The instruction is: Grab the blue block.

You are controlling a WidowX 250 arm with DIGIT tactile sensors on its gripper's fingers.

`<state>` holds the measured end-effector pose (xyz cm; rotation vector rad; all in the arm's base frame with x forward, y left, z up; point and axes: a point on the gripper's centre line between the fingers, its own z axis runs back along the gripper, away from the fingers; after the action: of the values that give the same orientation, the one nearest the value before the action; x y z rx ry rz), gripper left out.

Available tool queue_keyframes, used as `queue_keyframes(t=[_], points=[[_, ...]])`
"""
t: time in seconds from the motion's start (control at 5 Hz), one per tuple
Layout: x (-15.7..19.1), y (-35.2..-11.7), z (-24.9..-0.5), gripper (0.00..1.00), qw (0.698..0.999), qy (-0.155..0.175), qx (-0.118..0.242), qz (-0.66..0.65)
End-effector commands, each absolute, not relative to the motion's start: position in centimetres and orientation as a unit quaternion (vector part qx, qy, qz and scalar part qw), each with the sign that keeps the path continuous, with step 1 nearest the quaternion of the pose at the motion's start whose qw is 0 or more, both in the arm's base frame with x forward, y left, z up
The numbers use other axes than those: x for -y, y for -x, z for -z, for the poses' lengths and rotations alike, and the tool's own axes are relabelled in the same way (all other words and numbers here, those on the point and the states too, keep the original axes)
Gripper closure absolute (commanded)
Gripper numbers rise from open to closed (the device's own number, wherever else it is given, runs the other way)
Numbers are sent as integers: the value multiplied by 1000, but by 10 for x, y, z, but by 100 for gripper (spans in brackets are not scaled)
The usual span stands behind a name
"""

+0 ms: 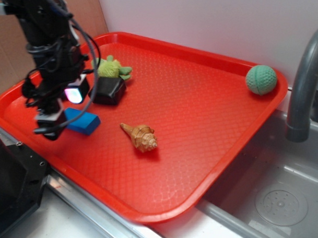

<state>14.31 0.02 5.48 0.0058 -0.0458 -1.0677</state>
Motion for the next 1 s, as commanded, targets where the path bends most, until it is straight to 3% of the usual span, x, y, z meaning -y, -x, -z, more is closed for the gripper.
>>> queue_keyframes(t=[0.0,0.6,0.8], points=[[6,-137,-77,0,857,-14,46,514],[6,-155,-31,0,829,3,-5,559],[11,-146,-10,0,818,19,-20,574]])
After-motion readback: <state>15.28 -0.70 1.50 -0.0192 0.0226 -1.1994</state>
